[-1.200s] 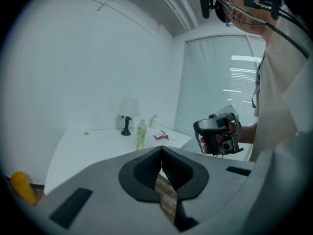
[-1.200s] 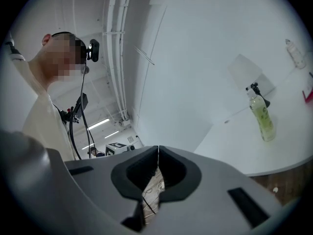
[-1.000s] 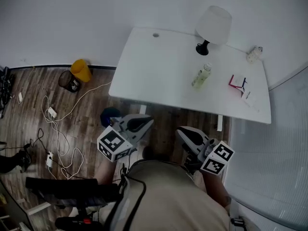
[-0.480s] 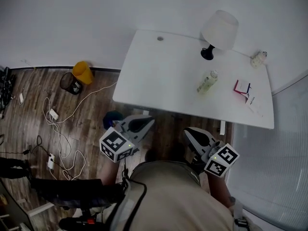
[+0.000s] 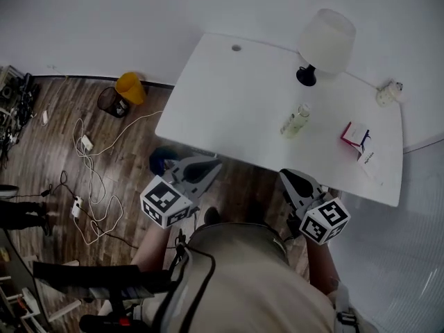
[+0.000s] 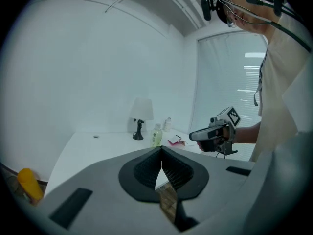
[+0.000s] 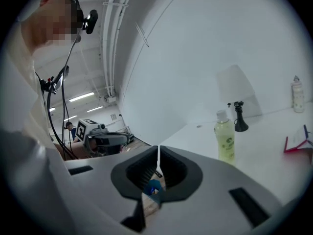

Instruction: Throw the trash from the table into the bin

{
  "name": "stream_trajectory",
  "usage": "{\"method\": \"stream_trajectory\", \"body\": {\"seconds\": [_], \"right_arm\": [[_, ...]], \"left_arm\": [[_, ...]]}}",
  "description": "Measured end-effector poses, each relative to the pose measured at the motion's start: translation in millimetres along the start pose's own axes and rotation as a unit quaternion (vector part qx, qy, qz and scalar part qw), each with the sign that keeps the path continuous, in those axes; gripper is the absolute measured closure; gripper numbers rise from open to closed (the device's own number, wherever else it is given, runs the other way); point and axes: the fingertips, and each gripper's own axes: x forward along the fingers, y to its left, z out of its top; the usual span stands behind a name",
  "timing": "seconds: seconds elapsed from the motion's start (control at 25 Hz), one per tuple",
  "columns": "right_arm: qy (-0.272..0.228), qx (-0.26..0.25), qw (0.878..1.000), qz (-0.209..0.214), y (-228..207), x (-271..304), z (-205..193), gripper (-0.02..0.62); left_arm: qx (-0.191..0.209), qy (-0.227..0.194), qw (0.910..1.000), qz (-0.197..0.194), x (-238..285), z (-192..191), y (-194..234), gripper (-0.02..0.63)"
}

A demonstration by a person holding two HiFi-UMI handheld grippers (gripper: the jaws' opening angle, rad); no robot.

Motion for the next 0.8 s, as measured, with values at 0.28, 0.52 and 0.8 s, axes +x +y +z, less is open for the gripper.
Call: {"method": "stream_trajectory", "body": {"seconds": [0.28,0.52,0.8], "right_arm": [[0.000,0.016,0.999,-0.039,-79.4,-14.8,0.4,0.334],[0.014,-0.018,0.997,-0.072,-108.5,-0.2,16.7,0.324],[0.028,-0.032,0.993,-0.112,-130.9,8.5,24.5,0.310]], "left_arm": [[0.006,0.027,0.9992,0.029,22.0,-7.7,-17.5,0.594],[-0.013,0.019,0.9984,0.052,11.1,-15.9,-9.0,0.594],[-0.017,0.004,0.9980,0.061,-10.6,-12.3,-0.1,0.594]]}}
